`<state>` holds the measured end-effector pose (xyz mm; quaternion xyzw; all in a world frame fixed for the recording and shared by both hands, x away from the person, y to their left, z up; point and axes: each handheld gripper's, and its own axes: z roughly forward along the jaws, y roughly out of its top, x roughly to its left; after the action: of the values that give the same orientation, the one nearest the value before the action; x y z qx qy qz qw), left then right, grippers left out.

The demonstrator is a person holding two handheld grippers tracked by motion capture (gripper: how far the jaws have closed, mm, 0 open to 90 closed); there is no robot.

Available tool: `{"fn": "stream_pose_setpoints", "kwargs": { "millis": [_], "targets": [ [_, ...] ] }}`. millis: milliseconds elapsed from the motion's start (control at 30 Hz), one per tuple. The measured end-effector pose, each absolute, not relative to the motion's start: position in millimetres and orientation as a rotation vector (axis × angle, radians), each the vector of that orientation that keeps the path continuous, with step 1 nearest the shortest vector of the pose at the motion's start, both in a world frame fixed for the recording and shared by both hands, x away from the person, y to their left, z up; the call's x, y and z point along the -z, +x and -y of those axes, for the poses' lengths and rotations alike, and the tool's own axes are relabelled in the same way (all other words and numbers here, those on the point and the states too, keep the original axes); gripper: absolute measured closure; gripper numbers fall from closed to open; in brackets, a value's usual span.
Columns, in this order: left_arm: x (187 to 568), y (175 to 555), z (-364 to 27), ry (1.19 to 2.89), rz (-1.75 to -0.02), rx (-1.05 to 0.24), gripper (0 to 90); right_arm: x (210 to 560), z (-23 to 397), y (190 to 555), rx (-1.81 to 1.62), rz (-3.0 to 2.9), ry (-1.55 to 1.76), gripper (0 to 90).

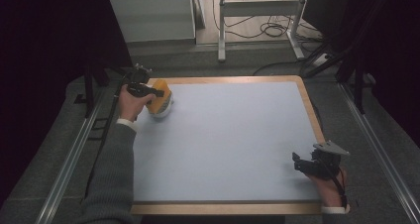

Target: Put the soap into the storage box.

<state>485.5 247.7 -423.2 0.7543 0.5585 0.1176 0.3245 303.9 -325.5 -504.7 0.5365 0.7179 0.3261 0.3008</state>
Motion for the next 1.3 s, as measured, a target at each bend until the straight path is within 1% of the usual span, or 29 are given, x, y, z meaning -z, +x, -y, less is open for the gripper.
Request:
{"fn": "stream_pose_setpoints", "kwargs": {
  "millis": [333,433,500,633,933,1200,1233,1300],
  "targets": [
    [437,506,-255,1.944,-1.536,-0.289,61.3,506,329,304,-0.862,-1.9,1.435,6.6],
    [443,510,-254,1.932,-1.548,-0.306,61.3,506,330,304,-0.86,-1.897,1.438,6.6],
    [448,513,-252,1.894,-1.563,-0.321,61.3,507,329,305,-0.858,-1.898,1.437,6.6],
    [453,518,-252,1.877,-1.581,-0.324,61.3,507,329,305,-0.855,-1.9,1.435,6.6],
    [465,522,-254,1.87,-1.611,-0.301,61.3,507,330,305,-0.852,-1.897,1.44,6.6],
    [478,521,-263,1.823,-1.652,-0.289,61.1,508,330,305,-0.849,-1.9,1.438,6.6],
    [478,520,-265,1.813,-1.655,-0.295,60.7,508,330,305,-0.848,-1.903,1.437,6.6],
    [477,520,-266,1.795,-1.653,-0.288,55.7,508,330,305,-0.849,-1.903,1.437,6.6]
  ]
}}
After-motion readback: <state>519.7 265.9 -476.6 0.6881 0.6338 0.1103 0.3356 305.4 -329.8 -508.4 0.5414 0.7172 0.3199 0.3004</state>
